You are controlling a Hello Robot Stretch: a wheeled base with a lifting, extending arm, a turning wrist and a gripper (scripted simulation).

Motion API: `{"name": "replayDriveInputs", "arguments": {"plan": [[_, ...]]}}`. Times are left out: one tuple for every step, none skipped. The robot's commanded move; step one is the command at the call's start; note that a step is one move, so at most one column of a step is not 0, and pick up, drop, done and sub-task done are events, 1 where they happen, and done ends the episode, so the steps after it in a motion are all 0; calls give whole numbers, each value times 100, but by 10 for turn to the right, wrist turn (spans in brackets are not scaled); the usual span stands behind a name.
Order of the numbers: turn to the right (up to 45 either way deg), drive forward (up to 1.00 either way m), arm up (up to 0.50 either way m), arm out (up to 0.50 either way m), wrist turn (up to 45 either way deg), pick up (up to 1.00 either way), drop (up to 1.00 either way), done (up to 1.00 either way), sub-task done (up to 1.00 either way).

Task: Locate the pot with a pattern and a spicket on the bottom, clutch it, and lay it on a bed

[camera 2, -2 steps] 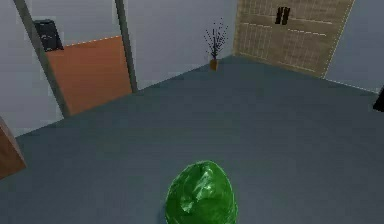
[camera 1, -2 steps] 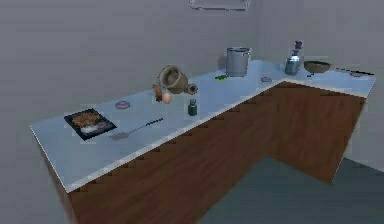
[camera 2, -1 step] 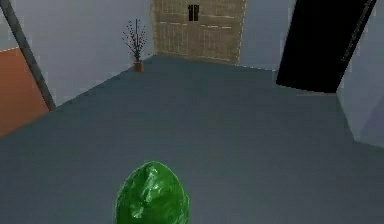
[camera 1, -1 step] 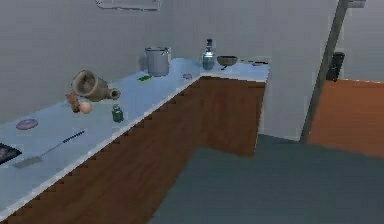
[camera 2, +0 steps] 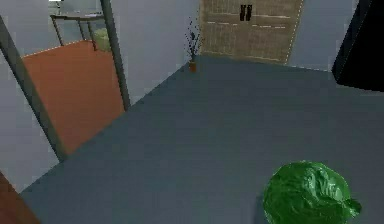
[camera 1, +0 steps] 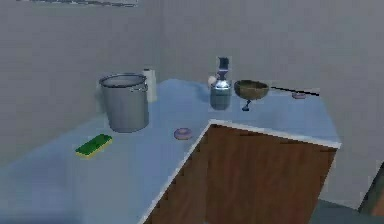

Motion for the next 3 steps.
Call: {"name": "replayDriveInputs", "arguments": {"plan": [[120,0,0,0,0,0,0,0,0],[0,20,0,0,0,0,0,0,0],[-450,0,0,0,0,0,0,0,0]]}}
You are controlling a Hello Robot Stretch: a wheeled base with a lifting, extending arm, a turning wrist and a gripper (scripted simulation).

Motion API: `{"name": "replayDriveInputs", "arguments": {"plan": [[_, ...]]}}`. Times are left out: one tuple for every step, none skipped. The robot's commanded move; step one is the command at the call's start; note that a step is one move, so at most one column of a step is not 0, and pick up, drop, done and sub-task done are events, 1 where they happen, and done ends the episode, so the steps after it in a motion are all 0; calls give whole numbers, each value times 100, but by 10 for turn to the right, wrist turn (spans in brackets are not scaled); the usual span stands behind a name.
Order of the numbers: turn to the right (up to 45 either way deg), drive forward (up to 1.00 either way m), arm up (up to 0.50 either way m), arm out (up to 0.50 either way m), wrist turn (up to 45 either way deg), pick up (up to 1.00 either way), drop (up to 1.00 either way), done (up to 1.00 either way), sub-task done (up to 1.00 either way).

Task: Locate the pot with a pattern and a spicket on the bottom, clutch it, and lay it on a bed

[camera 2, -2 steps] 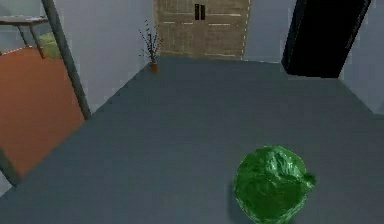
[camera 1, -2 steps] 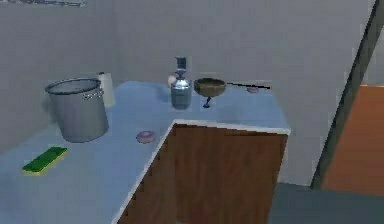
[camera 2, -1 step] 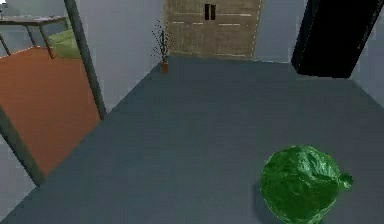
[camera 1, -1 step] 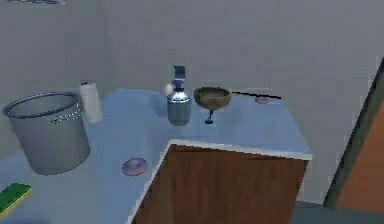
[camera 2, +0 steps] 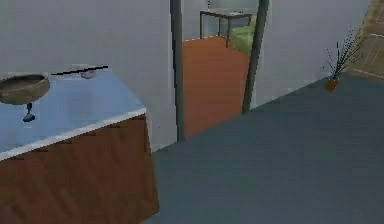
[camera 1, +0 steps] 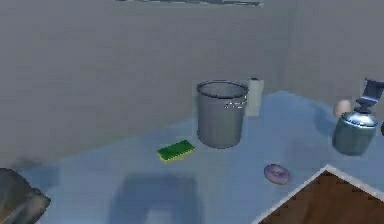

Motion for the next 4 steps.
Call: {"name": "replayDriveInputs", "arguments": {"plan": [[-450,0,0,0,0,0,0,0,0],[-450,0,0,0,0,0,0,0,0],[-360,0,0,0,0,0,0,0,0],[0,0,50,0,0,0,0,0,0]]}}
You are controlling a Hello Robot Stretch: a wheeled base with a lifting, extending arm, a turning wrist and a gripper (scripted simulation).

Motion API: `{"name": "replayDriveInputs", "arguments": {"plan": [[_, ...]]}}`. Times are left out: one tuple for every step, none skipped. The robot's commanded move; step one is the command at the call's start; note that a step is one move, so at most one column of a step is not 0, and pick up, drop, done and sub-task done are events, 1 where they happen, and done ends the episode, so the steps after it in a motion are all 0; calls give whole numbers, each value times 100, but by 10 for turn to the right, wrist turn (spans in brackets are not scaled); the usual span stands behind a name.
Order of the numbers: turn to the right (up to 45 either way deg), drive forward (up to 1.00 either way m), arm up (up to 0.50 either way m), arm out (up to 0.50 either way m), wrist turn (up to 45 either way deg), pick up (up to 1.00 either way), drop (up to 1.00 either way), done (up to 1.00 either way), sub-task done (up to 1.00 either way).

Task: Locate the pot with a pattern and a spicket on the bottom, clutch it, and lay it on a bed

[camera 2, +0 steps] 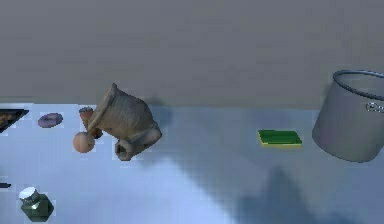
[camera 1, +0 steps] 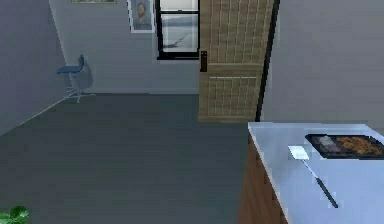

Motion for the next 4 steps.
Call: {"name": "replayDriveInputs", "arguments": {"plan": [[0,0,38,0,0,0,0,0,0],[0,0,0,20,0,0,0,0,0],[0,0,0,0,450,0,0,0,0],[0,0,0,0,450,0,0,0,0]]}}
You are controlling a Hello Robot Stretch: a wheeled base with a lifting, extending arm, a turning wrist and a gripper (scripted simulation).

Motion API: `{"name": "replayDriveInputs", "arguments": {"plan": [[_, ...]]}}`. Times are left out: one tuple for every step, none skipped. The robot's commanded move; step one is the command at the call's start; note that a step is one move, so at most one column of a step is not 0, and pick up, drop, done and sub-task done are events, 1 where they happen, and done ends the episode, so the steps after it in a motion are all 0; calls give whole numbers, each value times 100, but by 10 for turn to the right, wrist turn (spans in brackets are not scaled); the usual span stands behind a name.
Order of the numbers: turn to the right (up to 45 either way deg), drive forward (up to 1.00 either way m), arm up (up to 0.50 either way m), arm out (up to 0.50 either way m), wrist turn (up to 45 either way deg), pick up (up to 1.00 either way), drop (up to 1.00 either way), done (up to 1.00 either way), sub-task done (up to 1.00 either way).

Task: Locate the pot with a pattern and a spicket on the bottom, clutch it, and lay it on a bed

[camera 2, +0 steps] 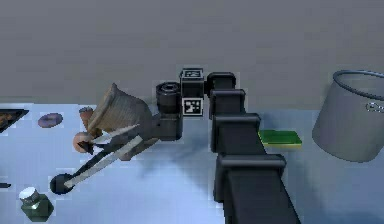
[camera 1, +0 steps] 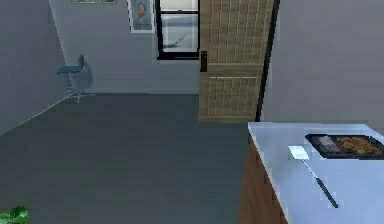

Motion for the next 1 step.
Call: {"name": "replayDriveInputs", "arguments": {"plan": [[0,0,0,0,420,0,0,0,0]]}}
